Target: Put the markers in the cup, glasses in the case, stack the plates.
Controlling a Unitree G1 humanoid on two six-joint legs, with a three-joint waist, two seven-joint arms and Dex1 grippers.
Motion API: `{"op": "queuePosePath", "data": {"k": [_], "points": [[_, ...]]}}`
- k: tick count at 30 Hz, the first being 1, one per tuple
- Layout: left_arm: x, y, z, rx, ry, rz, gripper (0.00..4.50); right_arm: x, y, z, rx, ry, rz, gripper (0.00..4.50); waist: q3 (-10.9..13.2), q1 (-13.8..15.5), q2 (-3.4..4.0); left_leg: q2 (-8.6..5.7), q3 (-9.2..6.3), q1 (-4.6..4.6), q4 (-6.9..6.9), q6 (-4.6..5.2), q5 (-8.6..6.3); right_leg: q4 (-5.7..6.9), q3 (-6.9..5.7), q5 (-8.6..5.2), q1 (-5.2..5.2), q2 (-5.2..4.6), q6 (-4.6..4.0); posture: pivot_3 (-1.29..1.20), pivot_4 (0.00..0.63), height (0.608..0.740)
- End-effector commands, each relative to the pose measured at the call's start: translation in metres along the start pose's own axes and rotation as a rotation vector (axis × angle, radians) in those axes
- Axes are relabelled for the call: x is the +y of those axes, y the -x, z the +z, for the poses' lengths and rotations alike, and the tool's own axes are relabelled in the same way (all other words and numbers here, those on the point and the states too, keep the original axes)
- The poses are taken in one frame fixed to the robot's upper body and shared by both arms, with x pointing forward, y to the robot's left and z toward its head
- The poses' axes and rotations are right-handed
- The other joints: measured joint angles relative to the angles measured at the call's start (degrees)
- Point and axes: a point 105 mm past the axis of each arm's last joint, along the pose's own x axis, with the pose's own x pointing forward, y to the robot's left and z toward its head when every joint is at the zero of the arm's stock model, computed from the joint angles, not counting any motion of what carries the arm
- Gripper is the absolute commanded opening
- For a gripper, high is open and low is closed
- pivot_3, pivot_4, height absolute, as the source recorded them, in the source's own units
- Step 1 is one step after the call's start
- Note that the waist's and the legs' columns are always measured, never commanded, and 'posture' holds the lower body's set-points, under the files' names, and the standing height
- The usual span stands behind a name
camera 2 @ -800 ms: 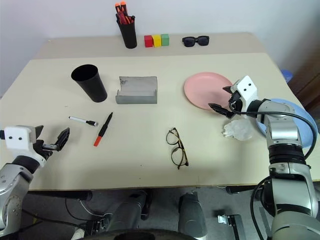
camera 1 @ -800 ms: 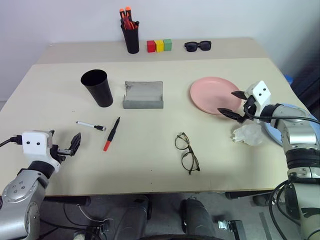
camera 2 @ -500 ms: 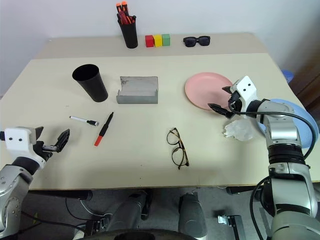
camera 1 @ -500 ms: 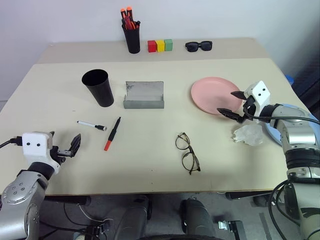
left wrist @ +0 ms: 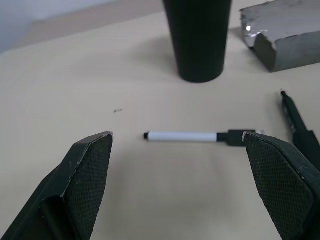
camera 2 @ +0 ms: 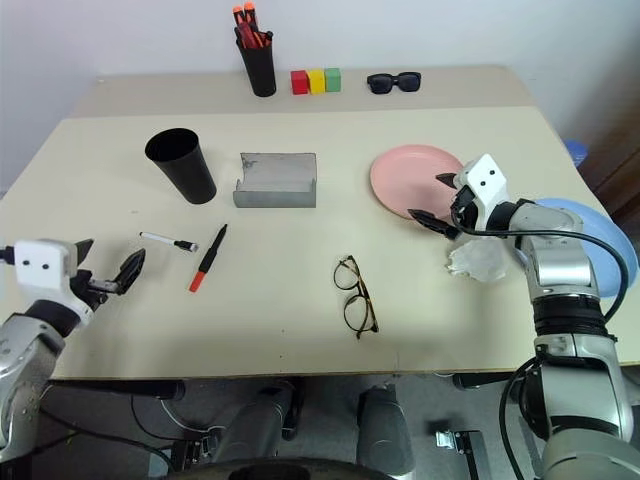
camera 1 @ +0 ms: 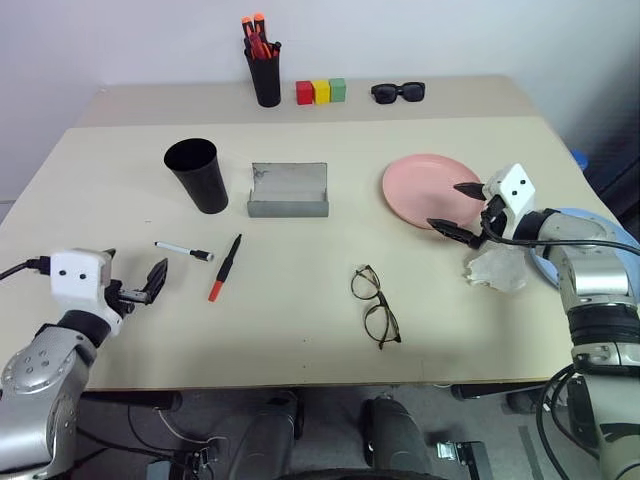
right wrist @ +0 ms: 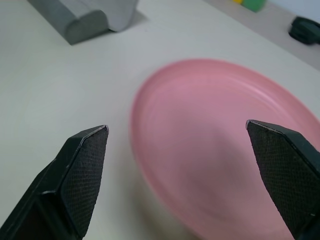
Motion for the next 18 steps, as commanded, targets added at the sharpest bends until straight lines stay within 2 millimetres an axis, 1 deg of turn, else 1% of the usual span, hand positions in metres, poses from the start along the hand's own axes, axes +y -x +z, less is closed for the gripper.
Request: {"op": "queuePosePath", "data": {"k": [1, 2, 3, 5, 7, 8, 10, 12, 14, 18], "points": [[-0.011, -0.003, 0.004, 0.030, -0.013, -0.071, 4.27, 0.018, -0.004, 0.022, -0.069, 0.032, 0.072, 4.50, 0.00, -0.01, 0.00, 0.00, 0.00, 0.00, 0.00, 0.00, 0.00, 0.00, 0.00, 0.00, 0.00, 0.00, 0.00, 0.00, 0.150, 0.740], [-0.018, -0.003, 0.005, 0.043, -0.003, -0.109, 4.27, 0.028, -0.007, 0.026, -0.083, 0.034, 0.105, 4.50, 0.00, -0.01, 0.00, 0.00, -0.01, 0.00, 0.00, 0.00, 0.00, 0.00, 0.00, 0.00, -0.01, 0.00, 0.01, 0.00, 0.150, 0.740], [-0.026, -0.003, 0.007, 0.055, 0.006, -0.143, 4.39, 0.039, -0.010, 0.032, -0.096, 0.040, 0.143, 4.50, 0.00, -0.10, 0.00, 0.00, -0.01, 0.00, -0.01, 0.00, 0.00, 0.01, 0.00, 0.00, -0.02, 0.00, 0.01, 0.00, 0.150, 0.740], [-0.041, -0.005, 0.014, 0.064, 0.020, -0.214, 4.39, 0.064, -0.017, 0.044, -0.127, 0.044, 0.226, 4.50, 0.00, -0.17, -0.01, 0.03, -0.03, 0.00, -0.01, 0.00, 0.00, 0.03, 0.01, 0.00, -0.05, 0.02, 0.01, 0.00, 0.150, 0.740], [-0.055, -0.007, 0.019, 0.074, 0.001, -0.267, 4.39, 0.089, -0.023, 0.052, -0.147, 0.047, 0.302, 4.50, 0.00, -0.18, -0.01, 0.03, -0.04, 0.00, -0.01, 0.00, 0.00, 0.07, 0.01, 0.00, -0.06, 0.03, 0.01, 0.00, 0.150, 0.740], [-0.058, -0.010, 0.019, 0.097, -0.011, -0.258, 4.39, 0.102, -0.027, 0.054, -0.155, 0.046, 0.336, 4.50, 0.00, -0.08, -0.01, 0.03, -0.05, 0.00, -0.01, 0.00, 0.00, 0.09, 0.01, 0.00, -0.07, 0.03, 0.01, 0.00, 0.150, 0.740], [-0.057, -0.012, 0.017, 0.141, -0.026, -0.225, 4.39, 0.118, -0.032, 0.058, -0.163, 0.039, 0.370, 4.50, -0.01, -0.03, -0.02, 0.03, -0.06, 0.01, -0.01, -0.01, 0.00, 0.10, 0.01, 0.00, -0.06, 0.03, 0.01, 0.00, 0.150, 0.740], [-0.062, -0.014, 0.017, 0.188, 0.004, -0.220, 4.39, 0.140, -0.039, 0.057, -0.176, 0.015, 0.429, 4.50, -0.03, -0.01, -0.06, 0.01, -0.06, 0.00, -0.01, 0.00, 0.00, 0.09, 0.01, 0.01, -0.06, 0.03, 0.03, 0.00, 0.150, 0.740], [-0.066, -0.015, 0.018, 0.217, 0.033, -0.213, 4.39, 0.154, -0.043, 0.054, -0.181, -0.002, 0.457, 4.50, -0.03, 0.06, -0.07, 0.01, -0.07, 0.00, -0.01, 0.00, 0.00, 0.09, 0.01, 0.04, -0.07, 0.04, 0.08, 0.00, 0.150, 0.740], [-0.071, -0.022, 0.015, 0.299, 0.088, -0.190, 4.39, 0.162, -0.048, 0.051, -0.185, -0.021, 0.464, 4.50, -0.03, 0.04, -0.10, -0.02, -0.10, 0.00, 0.02, -0.04, 0.03, 0.12, -0.02, 0.10, -0.05, 0.05, 0.20, 0.00, 0.150, 0.740]]}}
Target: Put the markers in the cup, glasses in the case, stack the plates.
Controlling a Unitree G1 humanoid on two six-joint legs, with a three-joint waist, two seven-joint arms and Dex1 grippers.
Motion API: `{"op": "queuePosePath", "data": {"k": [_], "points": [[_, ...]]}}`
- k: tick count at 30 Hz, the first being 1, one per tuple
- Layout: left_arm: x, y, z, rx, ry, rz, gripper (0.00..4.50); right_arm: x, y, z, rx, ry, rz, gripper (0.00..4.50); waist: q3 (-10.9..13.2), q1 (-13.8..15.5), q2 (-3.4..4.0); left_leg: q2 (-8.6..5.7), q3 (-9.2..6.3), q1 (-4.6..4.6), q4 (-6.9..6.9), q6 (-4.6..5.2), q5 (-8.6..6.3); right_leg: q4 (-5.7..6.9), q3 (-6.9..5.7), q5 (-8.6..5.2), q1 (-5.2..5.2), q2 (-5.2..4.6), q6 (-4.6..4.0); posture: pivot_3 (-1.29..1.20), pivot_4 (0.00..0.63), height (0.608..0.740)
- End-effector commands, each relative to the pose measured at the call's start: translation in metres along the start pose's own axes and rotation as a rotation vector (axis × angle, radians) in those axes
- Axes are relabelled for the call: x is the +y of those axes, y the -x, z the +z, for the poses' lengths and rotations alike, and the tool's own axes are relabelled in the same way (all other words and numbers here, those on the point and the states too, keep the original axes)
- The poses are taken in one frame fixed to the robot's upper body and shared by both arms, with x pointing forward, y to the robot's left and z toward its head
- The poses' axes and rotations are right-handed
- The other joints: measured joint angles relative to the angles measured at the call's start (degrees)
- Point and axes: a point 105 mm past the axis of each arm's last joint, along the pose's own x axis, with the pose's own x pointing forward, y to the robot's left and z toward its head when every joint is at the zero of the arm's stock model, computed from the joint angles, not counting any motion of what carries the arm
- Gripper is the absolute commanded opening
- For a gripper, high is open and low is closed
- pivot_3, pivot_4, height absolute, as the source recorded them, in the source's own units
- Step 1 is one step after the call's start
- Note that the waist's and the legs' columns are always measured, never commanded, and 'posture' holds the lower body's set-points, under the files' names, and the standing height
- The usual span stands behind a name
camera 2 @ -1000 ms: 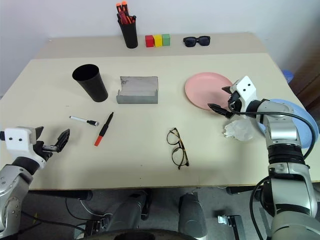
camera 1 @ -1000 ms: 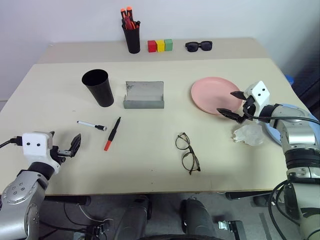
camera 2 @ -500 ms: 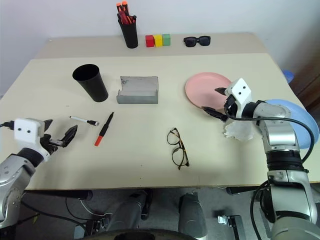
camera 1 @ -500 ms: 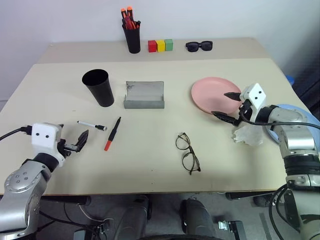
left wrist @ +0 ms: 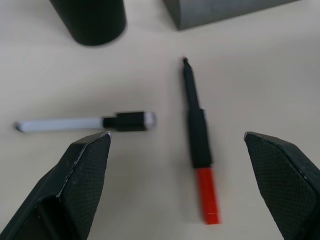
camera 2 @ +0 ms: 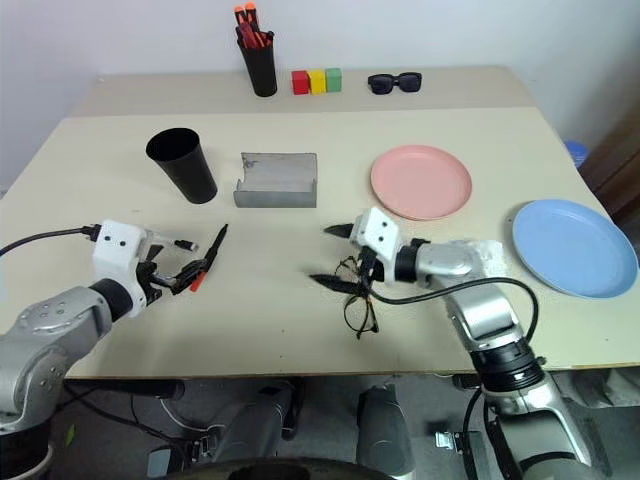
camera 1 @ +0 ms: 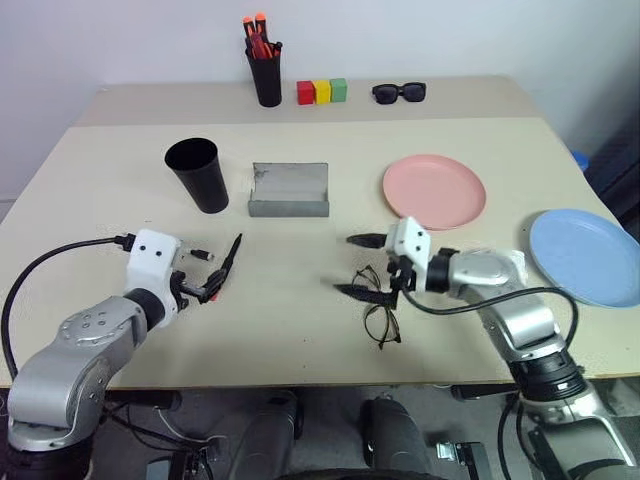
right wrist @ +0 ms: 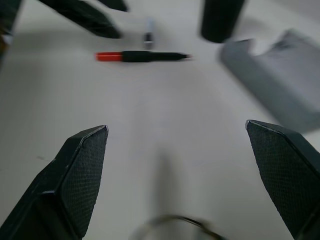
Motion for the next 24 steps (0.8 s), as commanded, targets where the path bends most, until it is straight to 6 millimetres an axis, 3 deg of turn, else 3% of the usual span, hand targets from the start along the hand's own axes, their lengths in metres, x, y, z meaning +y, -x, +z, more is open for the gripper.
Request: {"op": "queuePosePath", "data": {"k": [1, 11, 16, 19, 24], "points": [[-0.007, -0.003, 0.004, 0.056, 0.021, 0.007, 4.39, 0.000, -0.003, 0.011, -0.037, 0.039, -0.014, 4.50, -0.01, -0.06, -0.02, 0.00, 0.00, 0.01, 0.00, -0.01, 0.01, 0.01, 0.00, 0.00, 0.01, 0.01, 0.00, 0.00, 0.150, 0.740], [-0.021, -0.018, -0.007, 0.256, 0.090, -0.028, 4.39, 0.015, -0.011, 0.015, -0.068, 0.018, -0.002, 4.50, -0.01, -0.18, -0.06, -0.01, -0.01, 0.04, -0.01, -0.04, 0.03, 0.06, -0.03, 0.01, 0.01, 0.09, 0.02, 0.00, 0.150, 0.740], [-0.016, -0.027, -0.012, 0.289, 0.142, 0.009, 4.39, 0.019, -0.014, 0.017, -0.075, 0.009, -0.002, 4.50, -0.02, -0.02, -0.09, 0.01, -0.03, 0.07, -0.01, -0.06, 0.02, 0.06, -0.02, 0.01, 0.04, 0.07, 0.02, 0.00, 0.150, 0.740], [-0.017, -0.031, -0.016, 0.311, 0.145, 0.019, 3.55, 0.021, -0.014, 0.016, -0.073, 0.006, -0.002, 4.50, -0.03, -0.03, -0.07, 0.01, -0.04, 0.10, -0.01, -0.06, 0.03, 0.06, -0.02, 0.01, 0.06, 0.06, 0.02, 0.00, 0.150, 0.740], [-0.015, -0.032, -0.016, 0.318, 0.148, 0.030, 1.00, 0.022, -0.013, 0.015, -0.068, 0.002, -0.007, 4.50, -0.03, 0.05, -0.07, 0.00, -0.04, 0.12, -0.01, -0.07, 0.03, 0.06, -0.02, 0.01, 0.10, 0.03, 0.02, 0.00, 0.150, 0.740]]}}
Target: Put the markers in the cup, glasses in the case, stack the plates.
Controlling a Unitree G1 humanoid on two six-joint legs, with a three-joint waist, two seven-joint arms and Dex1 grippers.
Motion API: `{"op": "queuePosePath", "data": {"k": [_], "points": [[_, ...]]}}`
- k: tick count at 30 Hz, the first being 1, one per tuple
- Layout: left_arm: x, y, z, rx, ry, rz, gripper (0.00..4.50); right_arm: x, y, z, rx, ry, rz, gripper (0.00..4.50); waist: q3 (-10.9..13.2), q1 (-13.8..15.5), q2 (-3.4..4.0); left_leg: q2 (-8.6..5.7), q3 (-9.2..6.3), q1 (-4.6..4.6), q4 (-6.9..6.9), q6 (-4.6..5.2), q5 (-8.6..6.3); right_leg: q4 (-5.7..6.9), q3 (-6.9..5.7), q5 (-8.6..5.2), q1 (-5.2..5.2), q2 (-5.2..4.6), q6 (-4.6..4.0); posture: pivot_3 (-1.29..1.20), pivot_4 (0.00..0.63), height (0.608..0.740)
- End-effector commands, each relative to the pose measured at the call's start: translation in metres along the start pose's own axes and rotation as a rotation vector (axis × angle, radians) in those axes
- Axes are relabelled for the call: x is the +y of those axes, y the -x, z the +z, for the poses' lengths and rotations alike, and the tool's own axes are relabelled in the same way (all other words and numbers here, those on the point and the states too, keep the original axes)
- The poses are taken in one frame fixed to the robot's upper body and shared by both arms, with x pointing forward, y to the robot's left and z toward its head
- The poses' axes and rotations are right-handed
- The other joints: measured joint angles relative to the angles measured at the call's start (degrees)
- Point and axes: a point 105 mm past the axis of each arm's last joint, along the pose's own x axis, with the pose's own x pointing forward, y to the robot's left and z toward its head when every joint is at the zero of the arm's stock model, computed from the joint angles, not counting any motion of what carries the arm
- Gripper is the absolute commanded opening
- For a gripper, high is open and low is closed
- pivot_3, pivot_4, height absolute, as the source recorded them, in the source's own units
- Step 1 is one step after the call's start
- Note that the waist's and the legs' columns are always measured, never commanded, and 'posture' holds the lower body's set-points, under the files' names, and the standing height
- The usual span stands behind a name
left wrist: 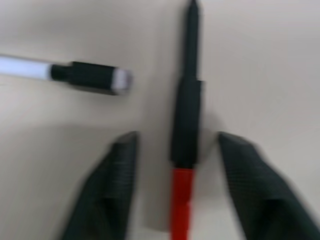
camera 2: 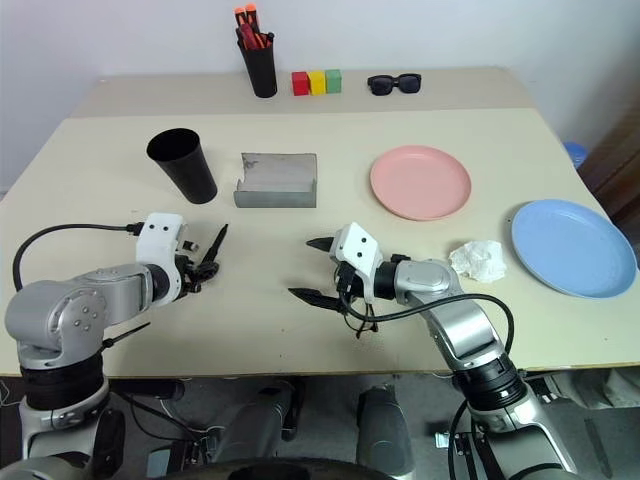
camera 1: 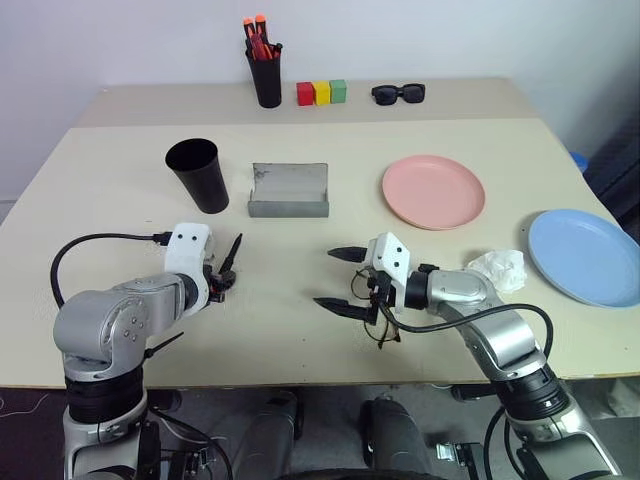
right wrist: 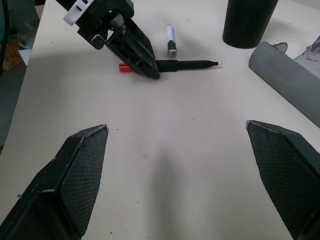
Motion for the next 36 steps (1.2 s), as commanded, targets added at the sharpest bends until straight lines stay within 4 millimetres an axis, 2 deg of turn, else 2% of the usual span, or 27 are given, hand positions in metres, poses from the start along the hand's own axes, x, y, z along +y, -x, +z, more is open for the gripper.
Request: {"op": "queuePosePath", "data": {"k": [1, 2, 6, 10, 13, 14, 17, 19, 22, 25, 27, 30, 32, 36], "points": [[-0.005, -0.002, -0.003, 0.025, 0.000, -0.029, 0.47, 0.004, 0.000, 0.013, -0.039, 0.034, 0.008, 4.50, 0.00, 0.04, 0.00, 0.00, 0.00, 0.00, 0.00, 0.00, 0.00, 0.00, 0.00, 0.00, 0.00, -0.01, 0.00, 0.00, 0.150, 0.740], [-0.006, -0.002, -0.002, 0.021, 0.001, -0.031, 0.01, 0.004, 0.000, 0.013, -0.039, 0.034, 0.008, 4.50, 0.00, 0.03, -0.01, 0.00, 0.00, 0.00, 0.00, 0.00, 0.00, -0.01, 0.00, 0.00, 0.01, -0.01, 0.00, 0.00, 0.150, 0.740], [-0.013, 0.013, 0.010, -0.056, -0.031, -0.111, 0.01, 0.004, -0.001, 0.014, -0.039, 0.034, 0.013, 4.50, 0.00, -0.04, -0.01, 0.00, 0.00, 0.00, 0.00, 0.00, 0.00, -0.01, 0.00, 0.00, 0.00, 0.00, 0.00, 0.00, 0.150, 0.740], [-0.021, 0.037, 0.031, -0.259, -0.136, -0.183, 0.01, 0.002, -0.002, 0.017, -0.047, 0.037, 0.018, 4.50, 0.06, -0.33, -0.11, 0.01, 0.01, -0.04, -0.02, -0.01, 0.00, -0.02, 0.01, 0.00, -0.07, 0.01, -0.01, 0.00, 0.150, 0.740], [-0.022, 0.069, 0.076, -0.655, -0.239, -0.156, 0.01, 0.002, -0.004, 0.018, -0.051, 0.041, 0.027, 4.50, 0.07, -0.11, -0.11, 0.04, 0.03, -0.04, -0.07, -0.04, -0.01, -0.03, 0.04, -0.09, -0.10, 0.00, -0.18, 0.00, 0.150, 0.740], [-0.017, 0.076, 0.089, -0.748, -0.203, -0.138, 0.01, 0.001, -0.005, 0.019, -0.054, 0.043, 0.031, 4.50, 0.07, 0.03, -0.11, 0.04, 0.04, -0.04, -0.07, -0.04, -0.01, -0.04, 0.04, -0.09, -0.09, -0.02, -0.20, 0.00, 0.150, 0.740], [0.001, 0.085, 0.123, -0.947, -0.099, -0.054, 0.01, -0.001, -0.009, 0.023, -0.065, 0.049, 0.039, 4.50, 0.07, 0.62, -0.14, 0.02, 0.04, -0.04, -0.04, -0.11, -0.03, -0.13, 0.04, -0.09, -0.03, -0.04, -0.26, 0.00, 0.150, 0.740], [0.014, 0.092, 0.148, -1.083, -0.111, 0.088, 0.01, -0.003, -0.013, 0.027, -0.077, 0.052, 0.041, 4.50, 0.05, 1.02, -0.23, 0.01, 0.04, -0.04, -0.02, -0.08, -0.01, -0.14, 0.03, -0.06, -0.02, -0.03, -0.25, 0.00, 0.150, 0.740], [0.023, 0.086, 0.170, -1.164, -0.143, 0.204, 0.01, -0.003, -0.018, 0.031, -0.094, 0.059, 0.050, 4.50, 0.06, 1.21, -0.24, -0.05, 0.08, -0.05, -0.02, -0.03, 0.03, -0.16, 0.02, 0.03, -0.02, -0.02, -0.06, 0.00, 0.150, 0.740], [0.038, 0.066, 0.190, -1.216, -0.122, 0.330, 0.01, -0.008, -0.025, 0.042, -0.137, 0.067, 0.034, 4.50, 0.08, 1.28, -0.27, -0.12, 0.09, -0.06, -0.03, -0.03, 0.03, -0.16, 0.01, 0.04, -0.04, -0.01, -0.01, 0.00, 0.150, 0.740], [0.042, 0.051, 0.198, -1.229, -0.102, 0.350, 0.01, -0.019, -0.030, 0.054, -0.190, 0.067, -0.033, 4.50, 0.10, 1.18, -0.31, -0.14, 0.07, -0.07, -0.03, -0.07, 0.07, -0.13, -0.06, 0.06, -0.04, 0.05, 0.01, 0.00, 0.150, 0.740], [0.041, 0.037, 0.206, -1.259, -0.096, 0.340, 0.01, -0.046, -0.034, 0.075, -0.284, 0.044, -0.205, 4.50, 0.11, 0.79, -0.33, -0.14, 0.05, -0.07, -0.03, -0.11, 0.09, -0.07, -0.06, 0.08, -0.06, 0.07, 0.04, 0.00, 0.150, 0.740], [0.041, 0.029, 0.208, -1.269, -0.113, 0.355, 0.01, -0.057, -0.033, 0.086, -0.333, 0.041, -0.286, 4.50, 0.12, 0.75, -0.35, -0.14, 0.03, -0.07, -0.03, -0.13, 0.11, -0.04, -0.06, 0.08, -0.09, 0.08, 0.04, 0.00, 0.150, 0.740], [0.043, 0.017, 0.206, -1.260, -0.081, 0.352, 0.01, -0.069, -0.030, 0.089, -0.349, 0.045, -0.388, 4.50, 0.12, 0.56, -0.35, -0.17, 0.04, -0.09, -0.05, -0.16, 0.13, -0.02, -0.07, 0.12, -0.12, 0.08, 0.10, 0.00, 0.150, 0.740]]}}
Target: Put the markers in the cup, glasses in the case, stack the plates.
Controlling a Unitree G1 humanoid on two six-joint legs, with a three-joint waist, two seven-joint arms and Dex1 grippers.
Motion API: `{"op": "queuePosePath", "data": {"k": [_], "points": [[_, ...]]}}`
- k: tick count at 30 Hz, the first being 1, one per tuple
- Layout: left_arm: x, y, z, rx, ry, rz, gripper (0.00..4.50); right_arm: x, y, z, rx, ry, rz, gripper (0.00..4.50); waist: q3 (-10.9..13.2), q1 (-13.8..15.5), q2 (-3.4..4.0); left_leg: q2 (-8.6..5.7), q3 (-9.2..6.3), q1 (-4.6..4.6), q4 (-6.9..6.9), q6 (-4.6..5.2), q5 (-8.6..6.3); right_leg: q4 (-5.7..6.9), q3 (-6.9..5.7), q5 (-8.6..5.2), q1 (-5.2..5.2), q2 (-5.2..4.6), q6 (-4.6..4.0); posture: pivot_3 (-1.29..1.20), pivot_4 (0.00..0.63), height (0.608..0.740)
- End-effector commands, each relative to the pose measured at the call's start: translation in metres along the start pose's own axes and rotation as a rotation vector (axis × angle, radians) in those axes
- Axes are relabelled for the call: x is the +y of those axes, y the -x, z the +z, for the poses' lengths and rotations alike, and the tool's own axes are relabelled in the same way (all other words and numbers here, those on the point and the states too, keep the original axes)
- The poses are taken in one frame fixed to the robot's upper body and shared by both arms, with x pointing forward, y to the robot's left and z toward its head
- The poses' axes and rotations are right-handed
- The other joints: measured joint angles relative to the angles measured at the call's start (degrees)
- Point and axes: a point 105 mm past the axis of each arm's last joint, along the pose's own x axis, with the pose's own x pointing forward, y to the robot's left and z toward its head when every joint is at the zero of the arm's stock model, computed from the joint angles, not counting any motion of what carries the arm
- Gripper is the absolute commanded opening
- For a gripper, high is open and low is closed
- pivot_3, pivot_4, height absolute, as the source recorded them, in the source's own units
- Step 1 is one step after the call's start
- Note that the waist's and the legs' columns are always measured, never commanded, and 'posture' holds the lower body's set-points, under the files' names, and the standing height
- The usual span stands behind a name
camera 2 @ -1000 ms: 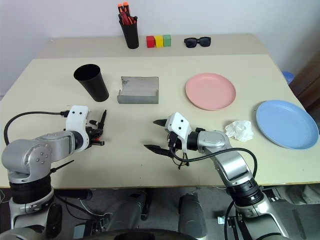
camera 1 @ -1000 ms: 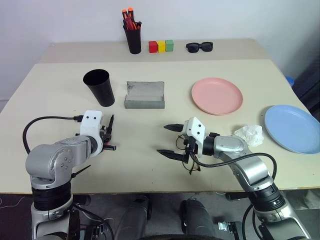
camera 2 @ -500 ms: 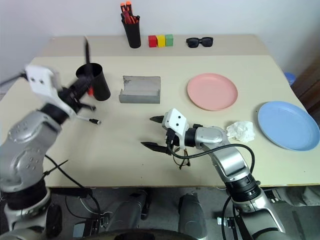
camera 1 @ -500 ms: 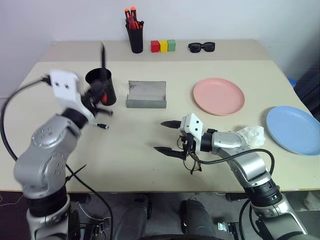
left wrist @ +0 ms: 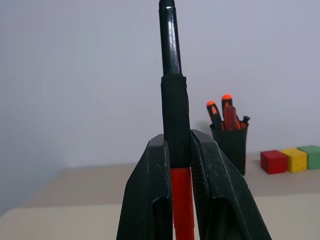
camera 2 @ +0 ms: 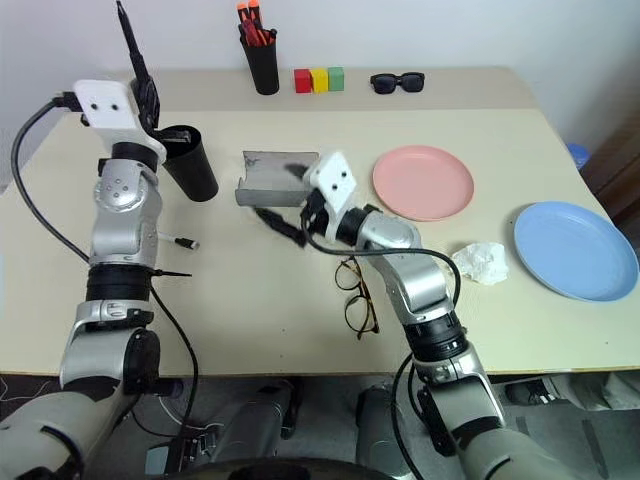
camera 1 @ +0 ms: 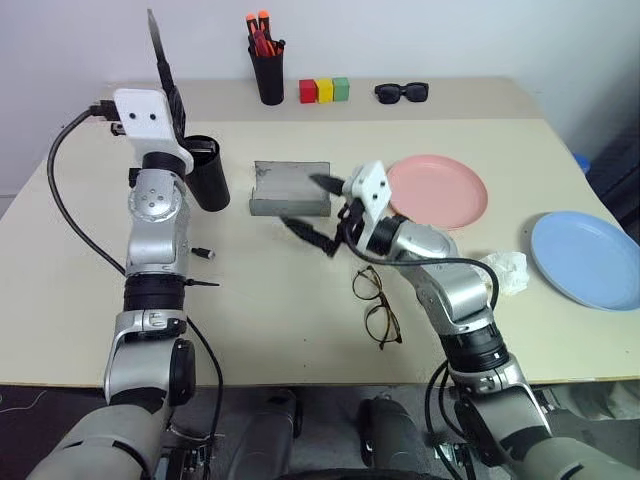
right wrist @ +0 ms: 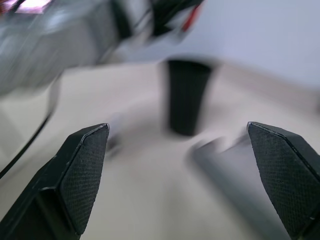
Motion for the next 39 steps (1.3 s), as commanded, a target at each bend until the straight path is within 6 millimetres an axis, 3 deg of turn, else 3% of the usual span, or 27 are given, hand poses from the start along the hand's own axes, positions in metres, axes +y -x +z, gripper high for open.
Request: {"op": "queuePosePath", "data": {"k": [1, 14, 23, 30, 34, 36, 39], "points": [[0.002, -0.004, 0.010, -0.067, 0.000, 0.023, 0.01, -0.011, 0.000, 0.009, -0.039, 0.037, -0.083, 4.50, 0.00, -0.25, 0.00, 0.00, 0.01, 0.00, 0.00, 0.00, 0.00, 0.00, 0.01, 0.00, 0.00, 0.00, 0.00, 0.00, 0.150, 0.740], [0.003, 0.015, -0.016, -0.018, 0.063, 0.074, 0.01, -0.007, -0.004, 0.008, -0.054, 0.035, -0.097, 4.50, 0.00, -1.28, 0.00, 0.01, -0.01, 0.02, 0.01, -0.02, 0.03, 0.14, -0.01, 0.02, -0.02, 0.05, 0.00, 0.00, 0.150, 0.740], [0.003, 0.021, -0.022, 0.001, 0.055, 0.101, 4.43, -0.005, -0.005, 0.008, -0.056, 0.033, -0.081, 4.50, 0.00, -1.22, 0.00, 0.01, -0.02, 0.02, 0.02, -0.03, 0.04, 0.15, 0.00, 0.02, -0.02, 0.05, -0.01, 0.00, 0.150, 0.740], [0.013, 0.019, -0.006, -0.040, 0.094, 0.161, 4.43, -0.003, -0.006, 0.008, -0.057, 0.031, -0.074, 4.50, 0.00, -1.24, 0.00, 0.01, -0.03, 0.02, 0.02, -0.03, 0.04, 0.15, 0.00, 0.03, -0.01, 0.05, -0.01, 0.00, 0.150, 0.740], [0.041, 0.023, 0.015, -0.064, 0.134, 0.255, 4.43, -0.003, -0.006, 0.010, -0.060, 0.033, -0.074, 4.50, 0.00, -1.56, 0.01, 0.04, -0.07, 0.02, 0.01, -0.03, 0.04, 0.16, 0.02, 0.03, -0.05, 0.07, -0.01, 0.00, 0.150, 0.740], [0.064, 0.033, 0.027, -0.062, 0.150, 0.334, 4.43, -0.005, -0.003, 0.010, -0.060, 0.035, -0.074, 4.50, 0.00, -1.72, 0.01, 0.06, -0.08, 0.03, 0.01, -0.04, 0.04, 0.19, 0.03, 0.03, -0.05, 0.09, -0.01, 0.00, 0.150, 0.740], [0.086, 0.051, 0.023, 0.086, 0.082, 0.409, 4.43, -0.004, 0.002, 0.010, -0.047, 0.030, -0.023, 4.50, 0.00, -2.37, 0.01, 0.08, -0.12, 0.03, 0.01, -0.06, 0.05, 0.22, 0.05, 0.03, -0.06, 0.11, -0.02, 0.00, 0.150, 0.740]]}}
